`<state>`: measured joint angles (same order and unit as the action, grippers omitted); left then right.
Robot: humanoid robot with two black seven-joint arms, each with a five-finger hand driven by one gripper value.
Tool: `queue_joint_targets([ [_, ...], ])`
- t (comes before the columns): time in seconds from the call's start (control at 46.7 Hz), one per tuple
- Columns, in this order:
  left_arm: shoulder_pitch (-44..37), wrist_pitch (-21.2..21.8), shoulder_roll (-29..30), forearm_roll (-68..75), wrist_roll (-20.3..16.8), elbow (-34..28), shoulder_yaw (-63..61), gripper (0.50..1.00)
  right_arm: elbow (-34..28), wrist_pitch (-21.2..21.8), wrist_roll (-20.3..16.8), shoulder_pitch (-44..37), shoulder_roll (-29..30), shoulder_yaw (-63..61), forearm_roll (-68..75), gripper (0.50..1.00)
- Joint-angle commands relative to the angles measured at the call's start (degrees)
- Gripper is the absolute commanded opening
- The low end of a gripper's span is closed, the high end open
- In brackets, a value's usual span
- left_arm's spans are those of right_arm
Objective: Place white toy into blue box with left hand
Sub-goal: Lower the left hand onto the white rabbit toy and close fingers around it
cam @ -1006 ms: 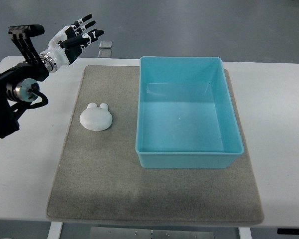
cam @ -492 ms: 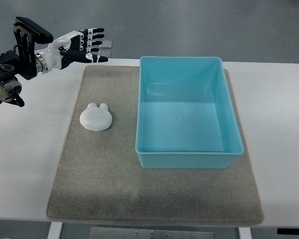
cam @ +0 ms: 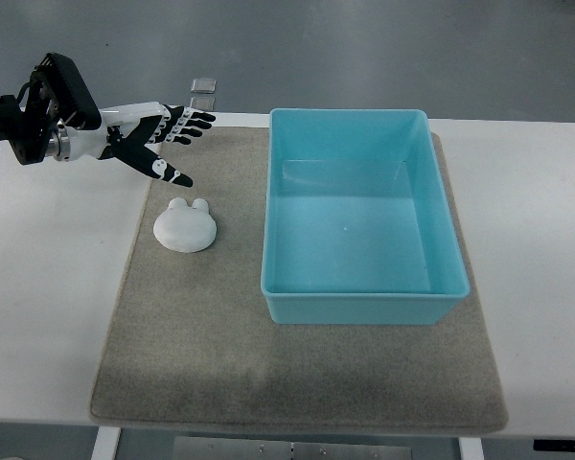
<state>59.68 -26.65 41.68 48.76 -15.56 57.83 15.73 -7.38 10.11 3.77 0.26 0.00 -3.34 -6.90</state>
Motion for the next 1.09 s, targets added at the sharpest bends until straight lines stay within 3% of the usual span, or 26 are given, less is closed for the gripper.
queue_joint_targets([
  [0.0, -0.09, 0.11, 0.6, 3.53, -0.08, 1.58, 0.09, 0.984, 0.0, 0.0, 0.01, 0.0, 0.0, 0.0, -0.05, 0.936],
  [0.342, -0.27, 0.19, 0.6, 13.38, -0.87, 4.66, 0.09, 0.984, 0.0, 0.0, 0.01, 0.0, 0.0, 0.0, 0.04, 0.936],
  [0.813, -0.1, 0.55, 0.25, 27.0, -5.35, 5.8, 0.09, 0.981, 0.0, 0.0, 0.01, 0.0, 0.0, 0.0, 0.04, 0.936],
  [1.07, -0.53, 0.55, 0.16, 31.83, -5.53, 6.33, 0.09, 0.975, 0.0, 0.0, 0.01, 0.0, 0.0, 0.0, -0.05, 0.936],
])
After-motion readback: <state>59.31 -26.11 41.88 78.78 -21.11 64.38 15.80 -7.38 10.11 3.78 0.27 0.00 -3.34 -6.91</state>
